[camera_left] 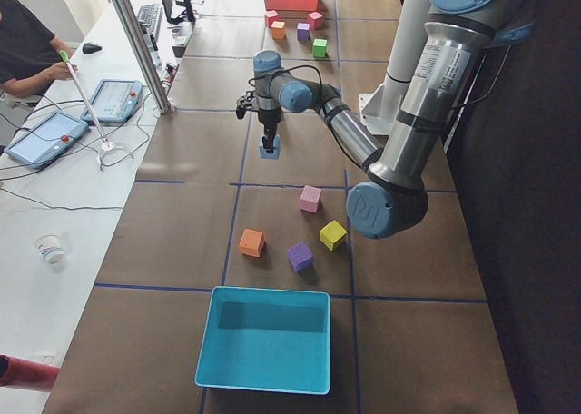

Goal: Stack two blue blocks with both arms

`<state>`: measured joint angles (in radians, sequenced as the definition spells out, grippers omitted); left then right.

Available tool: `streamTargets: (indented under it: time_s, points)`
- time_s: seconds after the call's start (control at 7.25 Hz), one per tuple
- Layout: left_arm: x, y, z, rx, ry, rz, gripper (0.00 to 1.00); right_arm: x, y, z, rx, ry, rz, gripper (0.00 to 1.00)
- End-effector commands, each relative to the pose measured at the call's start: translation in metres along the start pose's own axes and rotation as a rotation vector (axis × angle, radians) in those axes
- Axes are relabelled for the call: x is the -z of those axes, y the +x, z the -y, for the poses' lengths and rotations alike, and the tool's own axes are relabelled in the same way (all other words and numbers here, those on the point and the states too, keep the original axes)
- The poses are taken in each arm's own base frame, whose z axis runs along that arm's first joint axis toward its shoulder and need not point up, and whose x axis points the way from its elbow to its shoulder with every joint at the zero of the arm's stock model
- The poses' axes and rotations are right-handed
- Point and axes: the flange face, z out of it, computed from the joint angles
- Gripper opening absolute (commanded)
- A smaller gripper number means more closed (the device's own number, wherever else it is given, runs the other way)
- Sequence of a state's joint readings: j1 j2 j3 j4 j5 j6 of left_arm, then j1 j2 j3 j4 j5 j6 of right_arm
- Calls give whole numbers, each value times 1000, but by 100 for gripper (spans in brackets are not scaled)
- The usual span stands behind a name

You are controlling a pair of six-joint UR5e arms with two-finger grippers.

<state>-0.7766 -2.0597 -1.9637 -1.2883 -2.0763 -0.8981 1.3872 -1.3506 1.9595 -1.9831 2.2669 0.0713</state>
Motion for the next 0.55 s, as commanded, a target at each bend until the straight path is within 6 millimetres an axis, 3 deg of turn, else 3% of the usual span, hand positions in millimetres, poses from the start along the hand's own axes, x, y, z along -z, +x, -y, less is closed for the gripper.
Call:
streamTargets:
  time_s: [0.0, 0.28, 0.41]
  points:
    - [11, 78, -3, 34, -14, -44, 8, -41, 46, -28, -24, -11, -6, 100]
    - [15, 111, 13, 37, -13, -53, 8, -79, 117, -73, -49, 59, 11, 100]
    - [20, 145, 29, 62, 2, -48, 8, -87, 143, -93, -112, 47, 90, 100]
